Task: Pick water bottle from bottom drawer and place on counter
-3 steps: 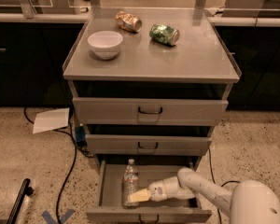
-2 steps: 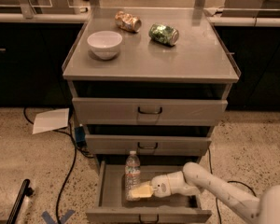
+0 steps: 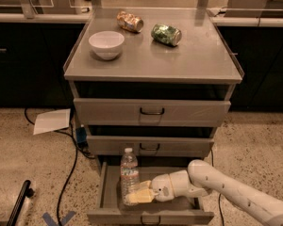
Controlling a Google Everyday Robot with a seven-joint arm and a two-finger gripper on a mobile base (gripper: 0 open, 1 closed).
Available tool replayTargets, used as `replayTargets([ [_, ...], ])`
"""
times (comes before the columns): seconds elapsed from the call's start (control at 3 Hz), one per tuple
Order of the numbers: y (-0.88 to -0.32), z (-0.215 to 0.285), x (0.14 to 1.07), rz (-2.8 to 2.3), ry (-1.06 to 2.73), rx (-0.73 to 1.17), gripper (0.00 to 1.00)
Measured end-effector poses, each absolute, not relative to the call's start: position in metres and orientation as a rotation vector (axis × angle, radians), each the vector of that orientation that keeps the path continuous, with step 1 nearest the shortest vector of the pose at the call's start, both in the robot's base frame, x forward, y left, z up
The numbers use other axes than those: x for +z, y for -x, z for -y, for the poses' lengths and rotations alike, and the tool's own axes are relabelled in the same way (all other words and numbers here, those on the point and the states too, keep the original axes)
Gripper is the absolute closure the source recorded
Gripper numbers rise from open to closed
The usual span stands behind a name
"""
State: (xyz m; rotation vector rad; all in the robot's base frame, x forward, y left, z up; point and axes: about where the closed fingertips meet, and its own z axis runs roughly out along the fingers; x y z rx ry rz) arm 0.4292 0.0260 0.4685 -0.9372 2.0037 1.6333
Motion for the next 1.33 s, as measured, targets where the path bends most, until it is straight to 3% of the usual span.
replayTargets([
  [0.67,-0.419,-0.027,0.500,-2.014,0.997,1.587,1.00],
  [1.33,-0.374,-0.020,0.673,-1.939,1.187,1.390,1.00],
])
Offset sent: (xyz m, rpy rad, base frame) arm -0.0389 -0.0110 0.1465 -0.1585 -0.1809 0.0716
